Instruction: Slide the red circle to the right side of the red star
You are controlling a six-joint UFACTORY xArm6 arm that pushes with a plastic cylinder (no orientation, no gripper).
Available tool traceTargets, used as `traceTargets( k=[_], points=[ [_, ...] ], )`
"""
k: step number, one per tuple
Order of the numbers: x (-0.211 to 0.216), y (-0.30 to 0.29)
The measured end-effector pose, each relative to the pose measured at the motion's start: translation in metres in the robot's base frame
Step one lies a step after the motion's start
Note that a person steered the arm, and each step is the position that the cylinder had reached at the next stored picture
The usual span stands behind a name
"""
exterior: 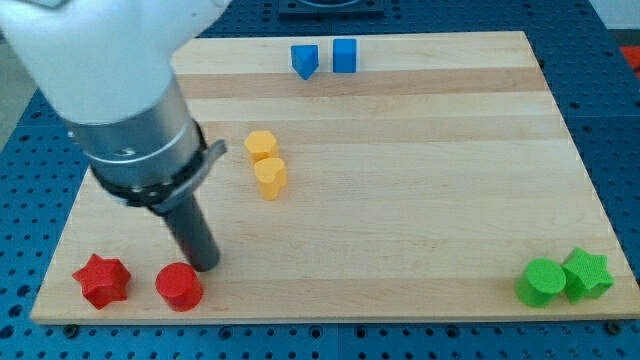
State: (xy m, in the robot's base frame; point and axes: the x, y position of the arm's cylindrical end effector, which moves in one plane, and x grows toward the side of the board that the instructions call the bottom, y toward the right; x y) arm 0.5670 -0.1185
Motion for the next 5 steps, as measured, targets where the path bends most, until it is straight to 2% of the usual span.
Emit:
traceTargets(
  k=[1,2,3,5],
  points=[
    [0.0,0.041],
    [0.004,0.051],
    [0.023,0.044],
    [0.025,-0.002]
  ],
)
